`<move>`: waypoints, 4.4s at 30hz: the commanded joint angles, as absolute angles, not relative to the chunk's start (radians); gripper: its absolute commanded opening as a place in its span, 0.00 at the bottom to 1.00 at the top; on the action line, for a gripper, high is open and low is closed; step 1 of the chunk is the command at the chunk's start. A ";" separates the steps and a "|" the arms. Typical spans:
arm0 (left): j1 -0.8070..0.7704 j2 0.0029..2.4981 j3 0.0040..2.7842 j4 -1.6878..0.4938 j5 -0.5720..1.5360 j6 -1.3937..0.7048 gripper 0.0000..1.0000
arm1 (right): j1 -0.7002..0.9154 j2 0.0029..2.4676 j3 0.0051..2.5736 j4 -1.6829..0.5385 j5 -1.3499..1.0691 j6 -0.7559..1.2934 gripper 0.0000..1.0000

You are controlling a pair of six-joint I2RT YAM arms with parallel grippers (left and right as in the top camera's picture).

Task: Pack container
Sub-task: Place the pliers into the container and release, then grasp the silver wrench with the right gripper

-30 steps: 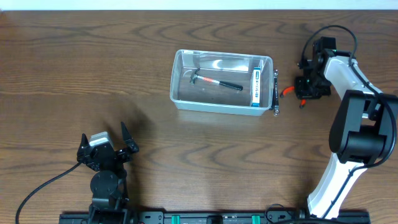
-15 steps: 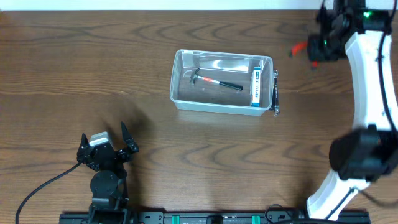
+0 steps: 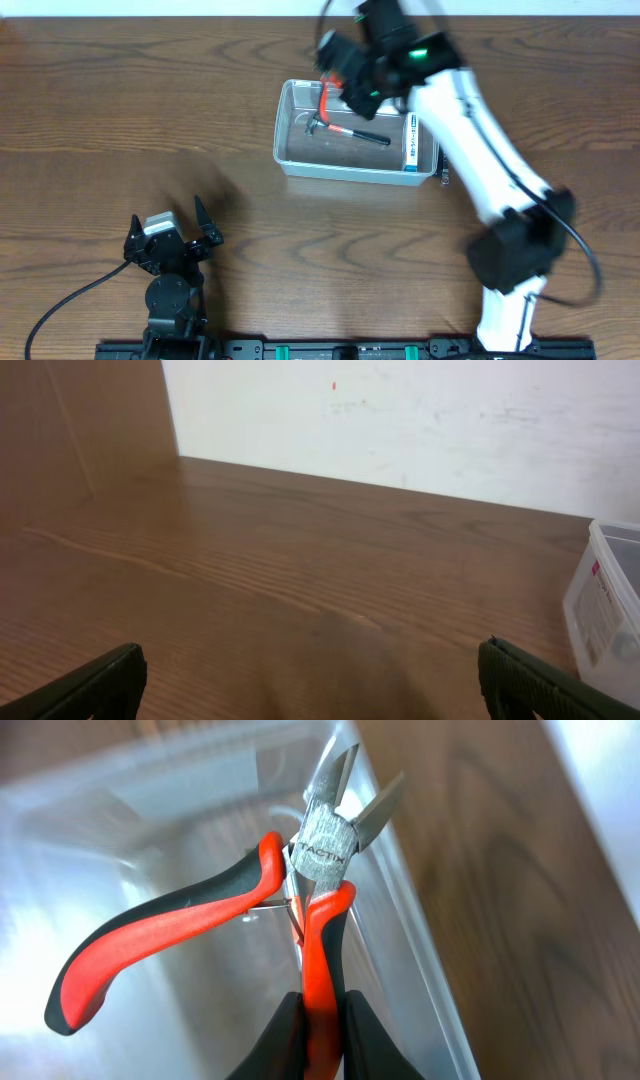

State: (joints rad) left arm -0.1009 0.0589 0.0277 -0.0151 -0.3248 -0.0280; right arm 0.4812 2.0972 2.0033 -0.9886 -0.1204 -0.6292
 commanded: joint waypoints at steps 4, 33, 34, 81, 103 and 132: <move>-0.099 0.057 0.004 -0.041 -0.341 -0.027 0.98 | 0.500 2.250 1.994 -0.888 0.040 -0.867 0.01; -0.099 0.057 0.004 -0.041 -0.342 -0.027 0.98 | 0.525 2.284 2.046 -1.021 0.235 -0.648 0.46; -0.099 0.057 0.004 -0.041 -0.342 -0.027 0.98 | 0.500 2.261 2.061 -1.045 0.209 -0.590 0.47; -0.099 0.057 0.004 -0.041 -0.341 -0.027 0.98 | 0.035 2.050 1.421 -0.817 -0.102 0.082 0.54; -0.099 0.057 0.004 -0.041 -0.341 -0.027 0.98 | 0.007 2.050 1.392 -0.752 -0.071 0.125 0.52; -0.099 0.057 0.004 -0.041 -0.342 -0.027 0.98 | 0.021 2.141 1.392 -0.772 -0.087 0.133 0.16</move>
State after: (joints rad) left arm -0.1009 0.0589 0.0277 -0.0147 -0.3252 -0.0280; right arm 0.0105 2.0800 1.4105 -0.7517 -0.0708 0.1261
